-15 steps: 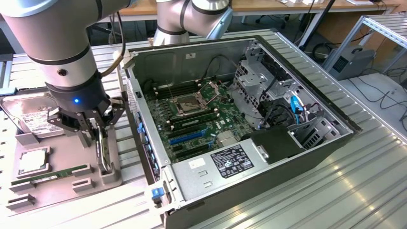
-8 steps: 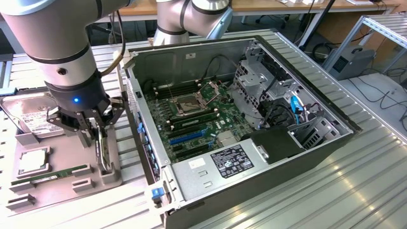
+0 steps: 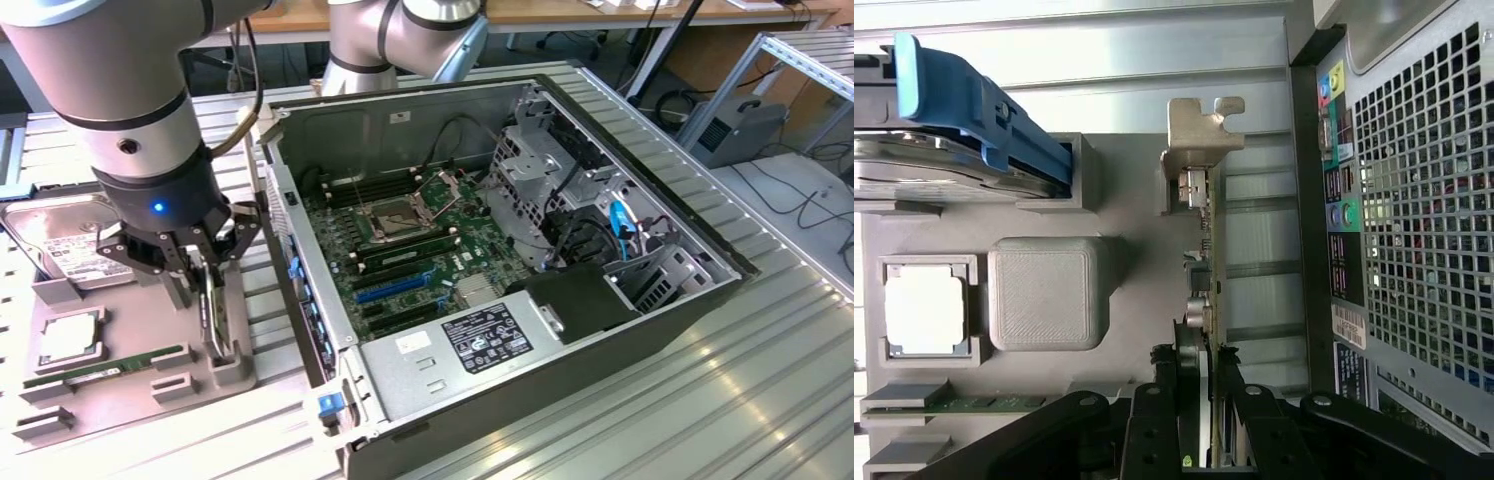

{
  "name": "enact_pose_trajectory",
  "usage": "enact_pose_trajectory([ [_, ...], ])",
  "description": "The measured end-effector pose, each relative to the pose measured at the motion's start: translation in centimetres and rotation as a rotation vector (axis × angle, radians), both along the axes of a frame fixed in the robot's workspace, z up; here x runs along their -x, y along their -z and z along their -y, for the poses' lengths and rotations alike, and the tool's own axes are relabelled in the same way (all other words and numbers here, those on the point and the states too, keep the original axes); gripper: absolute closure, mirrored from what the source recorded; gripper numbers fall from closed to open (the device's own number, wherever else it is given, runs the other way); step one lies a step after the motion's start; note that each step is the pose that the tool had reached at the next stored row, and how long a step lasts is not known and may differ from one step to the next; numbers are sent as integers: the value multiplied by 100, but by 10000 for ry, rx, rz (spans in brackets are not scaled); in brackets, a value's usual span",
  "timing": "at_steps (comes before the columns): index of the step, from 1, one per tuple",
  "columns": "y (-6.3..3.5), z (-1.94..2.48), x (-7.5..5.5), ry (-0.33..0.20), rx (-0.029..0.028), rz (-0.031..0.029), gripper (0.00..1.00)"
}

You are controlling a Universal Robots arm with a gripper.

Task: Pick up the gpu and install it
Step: 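Pick up the gpu and move the gpu toward the slot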

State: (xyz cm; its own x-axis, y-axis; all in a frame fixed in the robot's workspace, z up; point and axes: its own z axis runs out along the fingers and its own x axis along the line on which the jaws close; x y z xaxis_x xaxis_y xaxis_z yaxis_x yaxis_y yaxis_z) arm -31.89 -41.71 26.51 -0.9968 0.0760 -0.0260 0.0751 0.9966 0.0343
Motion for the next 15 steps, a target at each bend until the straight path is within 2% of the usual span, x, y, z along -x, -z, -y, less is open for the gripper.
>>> enact_pose_trajectory([
  [15,-76,0,0,-1,0,0,73],
])
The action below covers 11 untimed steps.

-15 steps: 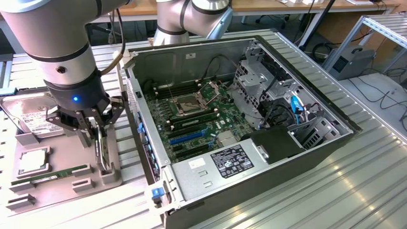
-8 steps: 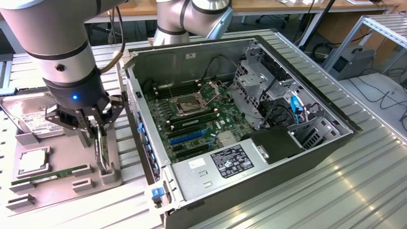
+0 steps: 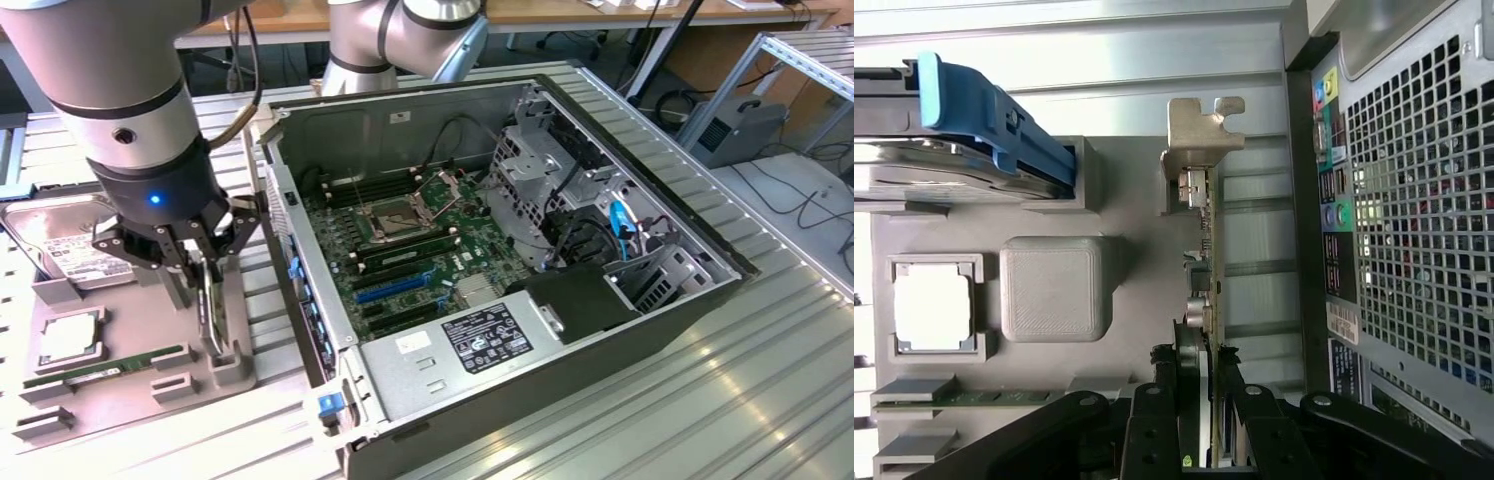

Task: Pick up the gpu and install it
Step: 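Pick up the gpu and move the gpu toward the slot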

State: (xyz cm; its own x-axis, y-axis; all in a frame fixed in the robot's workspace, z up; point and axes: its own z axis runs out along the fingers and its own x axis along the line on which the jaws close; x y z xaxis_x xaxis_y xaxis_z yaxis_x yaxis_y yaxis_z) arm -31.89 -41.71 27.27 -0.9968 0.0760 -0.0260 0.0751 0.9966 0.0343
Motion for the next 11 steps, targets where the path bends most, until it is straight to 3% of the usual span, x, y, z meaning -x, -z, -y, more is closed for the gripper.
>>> enact_pose_trajectory([
  [11,-72,0,0,0,0,0,73],
])
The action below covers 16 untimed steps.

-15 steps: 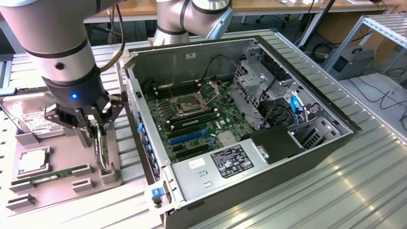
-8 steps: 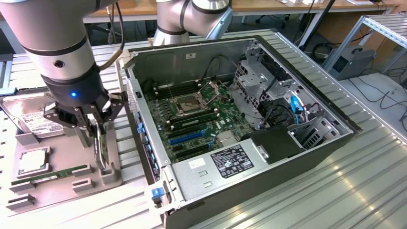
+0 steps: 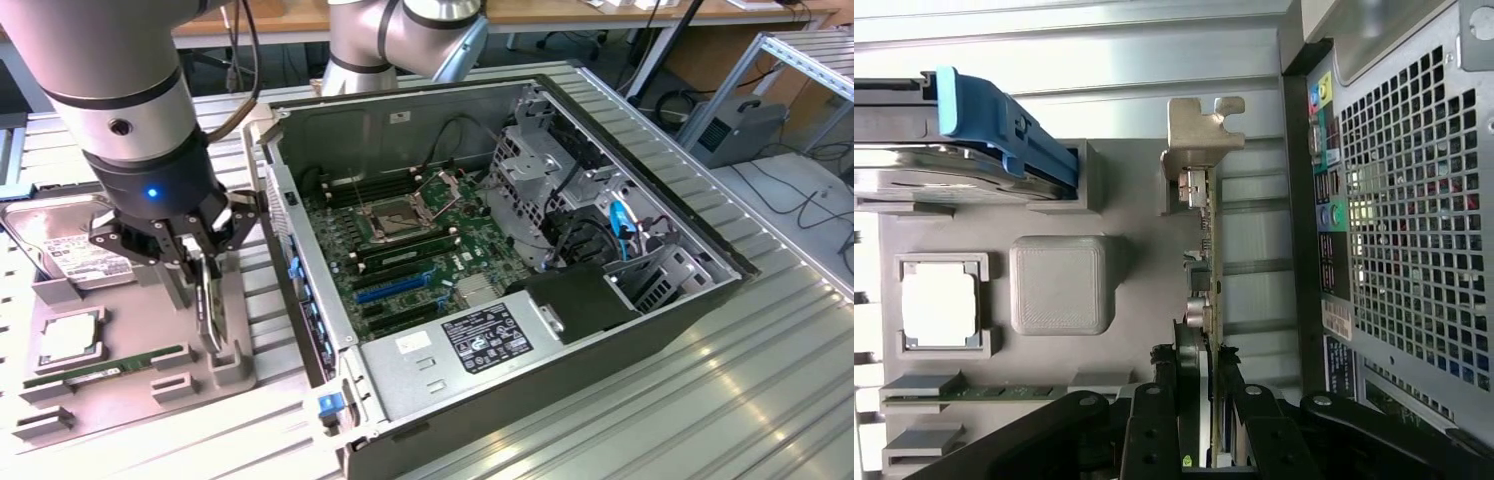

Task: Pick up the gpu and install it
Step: 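Pick up the gpu and move the gpu toward the slot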

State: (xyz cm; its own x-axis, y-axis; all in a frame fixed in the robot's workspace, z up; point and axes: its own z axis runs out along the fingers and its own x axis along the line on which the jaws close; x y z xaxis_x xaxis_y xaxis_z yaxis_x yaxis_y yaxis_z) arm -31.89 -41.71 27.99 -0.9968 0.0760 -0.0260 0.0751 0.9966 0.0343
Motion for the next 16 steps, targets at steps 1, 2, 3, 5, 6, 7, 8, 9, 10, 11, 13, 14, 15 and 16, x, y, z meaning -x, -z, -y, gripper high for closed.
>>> enact_pose_trajectory([
  [1,-5,0,0,0,0,0,73],
  [2,-11,0,0,0,0,1,73],
  [3,-15,0,0,0,-1,1,73],
  [5,-27,0,0,0,-1,2,73],
  [6,-31,0,0,0,0,1,73],
  [7,-37,0,0,0,1,-1,73],
  [8,-40,0,0,0,0,0,73],
  [9,-43,0,0,0,-2,2,73],
  [10,-50,0,0,0,0,0,73],
  [11,-54,0,0,0,0,0,73],
  [13,-64,0,0,0,2,-2,73],
  [14,-70,0,0,0,1,-1,73],
  [15,-76,0,0,0,0,0,73],
  [16,-80,0,0,0,0,1,73],
])
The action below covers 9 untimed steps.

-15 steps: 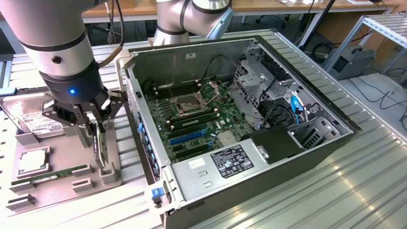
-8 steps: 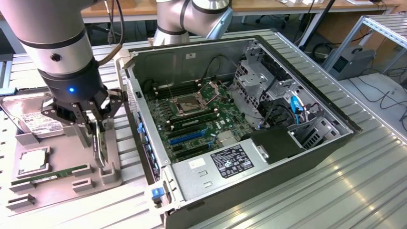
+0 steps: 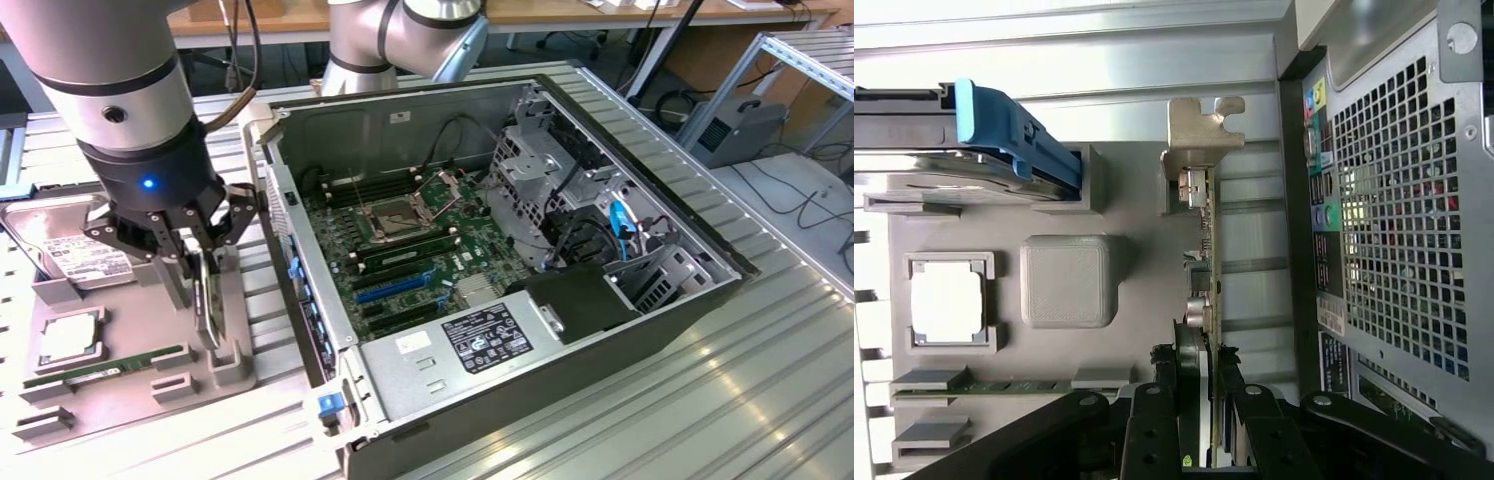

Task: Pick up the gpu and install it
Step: 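Pick up the gpu and move the gpu toward the slot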

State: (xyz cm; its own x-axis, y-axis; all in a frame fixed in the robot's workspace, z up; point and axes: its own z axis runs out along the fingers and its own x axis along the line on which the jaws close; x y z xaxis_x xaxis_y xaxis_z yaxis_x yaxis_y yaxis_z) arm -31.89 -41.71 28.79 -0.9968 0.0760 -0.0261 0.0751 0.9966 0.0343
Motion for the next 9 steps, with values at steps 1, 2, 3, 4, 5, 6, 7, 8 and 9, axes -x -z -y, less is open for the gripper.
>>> enact_pose_trajectory([
  [1,-8,0,0,0,-1,1,73],
  [2,-11,0,0,0,-1,1,73],
  [3,-15,0,0,0,-1,0,73],
  [4,-18,0,0,0,0,0,73],
  [5,-21,0,0,0,0,0,73],
  [6,-24,0,0,0,0,0,73],
  [7,-27,0,0,0,0,0,73],
  [8,-30,0,0,0,-1,0,73],
  [9,-31,0,0,0,-1,1,73],
])
